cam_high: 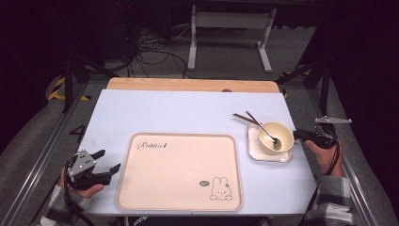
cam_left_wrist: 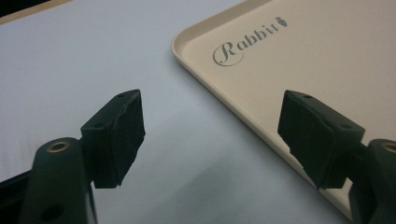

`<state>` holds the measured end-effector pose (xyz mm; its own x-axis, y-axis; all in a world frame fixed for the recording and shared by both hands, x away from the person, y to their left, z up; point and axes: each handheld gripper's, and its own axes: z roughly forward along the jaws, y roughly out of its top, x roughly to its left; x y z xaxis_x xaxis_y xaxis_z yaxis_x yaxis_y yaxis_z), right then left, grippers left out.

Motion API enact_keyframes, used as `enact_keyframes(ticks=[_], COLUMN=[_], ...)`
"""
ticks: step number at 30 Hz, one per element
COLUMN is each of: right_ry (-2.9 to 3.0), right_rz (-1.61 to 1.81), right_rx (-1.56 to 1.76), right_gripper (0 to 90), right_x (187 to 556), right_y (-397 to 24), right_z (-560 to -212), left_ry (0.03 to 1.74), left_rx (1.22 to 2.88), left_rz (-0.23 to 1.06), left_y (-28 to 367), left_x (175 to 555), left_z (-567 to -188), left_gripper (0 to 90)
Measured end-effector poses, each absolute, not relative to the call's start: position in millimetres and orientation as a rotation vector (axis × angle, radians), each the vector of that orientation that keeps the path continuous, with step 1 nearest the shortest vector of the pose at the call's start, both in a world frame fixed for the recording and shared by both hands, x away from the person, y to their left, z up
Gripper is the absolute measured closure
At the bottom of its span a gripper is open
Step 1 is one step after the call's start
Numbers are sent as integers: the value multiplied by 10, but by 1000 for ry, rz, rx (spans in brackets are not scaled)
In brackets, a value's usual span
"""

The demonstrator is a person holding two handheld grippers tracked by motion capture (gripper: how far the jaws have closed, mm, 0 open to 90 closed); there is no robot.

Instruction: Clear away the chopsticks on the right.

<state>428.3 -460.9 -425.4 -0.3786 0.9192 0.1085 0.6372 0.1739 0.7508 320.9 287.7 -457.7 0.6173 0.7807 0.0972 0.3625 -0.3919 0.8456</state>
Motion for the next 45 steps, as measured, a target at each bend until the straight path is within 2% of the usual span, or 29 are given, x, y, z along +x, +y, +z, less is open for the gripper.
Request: enact_keyframes(ticks=[21, 26, 32, 45], right_ry=[2130, 2166, 2167, 2018], right_rz=[1051, 1085, 1035, 1087], right_rx=[1482, 1466, 1468, 1416], right_gripper=[714, 832, 847, 848], right_x=[4345, 4389, 4399, 4291], right_y=[-4603, -4578, -4554, -4541], right_z=[-4323, -4359, -4364, -4147], left_ry=[900, 893, 899, 904], left_rx=[1998, 2007, 2001, 1993], left_rz=[615, 613, 614, 611], left_y=[2874, 2864, 2880, 2882], left_x=[3204, 3208, 3202, 3200], left_z=[-4586, -4594, -4592, -4593], left_gripper=[235, 235, 235, 235])
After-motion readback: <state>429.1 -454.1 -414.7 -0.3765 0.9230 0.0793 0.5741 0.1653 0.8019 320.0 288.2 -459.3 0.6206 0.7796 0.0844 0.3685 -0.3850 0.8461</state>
